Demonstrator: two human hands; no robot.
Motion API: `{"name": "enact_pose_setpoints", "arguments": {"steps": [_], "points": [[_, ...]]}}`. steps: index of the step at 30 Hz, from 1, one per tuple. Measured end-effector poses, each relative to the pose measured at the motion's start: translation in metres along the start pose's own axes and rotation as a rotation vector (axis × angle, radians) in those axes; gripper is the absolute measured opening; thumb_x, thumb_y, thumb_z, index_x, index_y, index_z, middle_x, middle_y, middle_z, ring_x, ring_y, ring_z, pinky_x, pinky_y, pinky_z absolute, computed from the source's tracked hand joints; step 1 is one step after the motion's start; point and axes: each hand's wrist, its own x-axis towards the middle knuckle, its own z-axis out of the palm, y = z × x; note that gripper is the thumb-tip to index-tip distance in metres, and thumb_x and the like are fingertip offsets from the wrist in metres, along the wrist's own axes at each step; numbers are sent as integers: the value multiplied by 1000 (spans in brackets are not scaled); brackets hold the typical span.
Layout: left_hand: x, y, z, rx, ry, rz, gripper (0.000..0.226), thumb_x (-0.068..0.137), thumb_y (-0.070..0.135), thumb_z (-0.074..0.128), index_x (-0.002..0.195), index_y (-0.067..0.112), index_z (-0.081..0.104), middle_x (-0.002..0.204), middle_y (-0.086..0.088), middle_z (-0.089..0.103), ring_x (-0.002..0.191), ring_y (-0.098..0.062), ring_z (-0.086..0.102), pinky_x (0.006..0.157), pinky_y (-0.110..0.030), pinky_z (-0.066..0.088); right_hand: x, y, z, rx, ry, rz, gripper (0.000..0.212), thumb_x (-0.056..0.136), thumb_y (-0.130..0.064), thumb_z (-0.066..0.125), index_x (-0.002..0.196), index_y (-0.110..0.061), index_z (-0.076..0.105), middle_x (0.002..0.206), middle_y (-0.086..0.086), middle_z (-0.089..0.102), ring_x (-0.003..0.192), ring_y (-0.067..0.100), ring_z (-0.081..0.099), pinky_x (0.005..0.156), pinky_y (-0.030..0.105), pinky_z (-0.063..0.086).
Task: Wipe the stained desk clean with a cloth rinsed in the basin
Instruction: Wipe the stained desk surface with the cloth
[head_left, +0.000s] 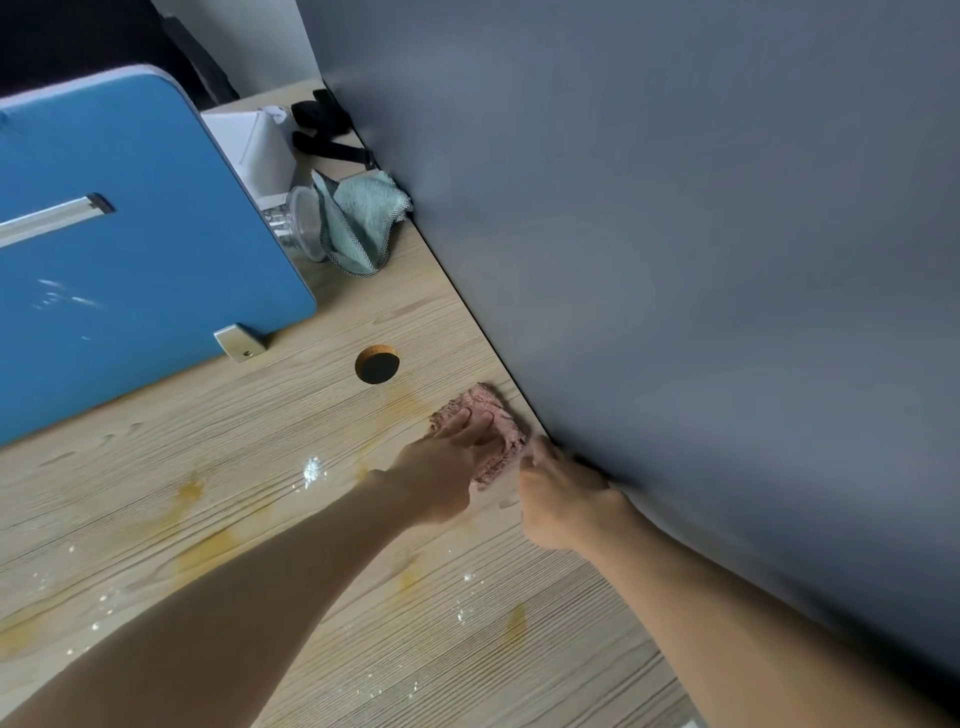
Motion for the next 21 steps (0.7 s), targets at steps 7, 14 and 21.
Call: {"name": "enact_pose_setpoints", "arguments": {"steps": [7, 14, 21], "points": [[29, 7, -24, -8, 78, 32, 82, 90, -2, 41, 159, 31, 12, 167, 4, -8, 153, -23, -8, 121, -43, 18, 11, -3, 9, -8, -52, -5, 66, 97, -12, 41, 154, 7, 13, 163, 24, -13, 154, 32, -3, 117, 49, 32], [6, -20, -10, -7, 26, -7, 84, 91, -4, 39, 158, 34, 8, 166, 7, -11, 152, -18, -11, 124, -45, 16, 22, -8, -6, 6, 57, 0, 59, 98, -23, 59, 145, 5, 37, 151, 21, 23, 138, 35, 35, 106, 44, 42], [35, -12, -32, 0, 85, -14, 83, 90, -1, 41, 159, 30, 6, 166, 2, -11, 153, -24, -11, 122, -43, 11, 28, -10, 0, 7, 8, -13, 65, 102, -18, 42, 154, 7, 12, 162, 29, -12, 153, 37, -6, 121, 44, 19]]}}
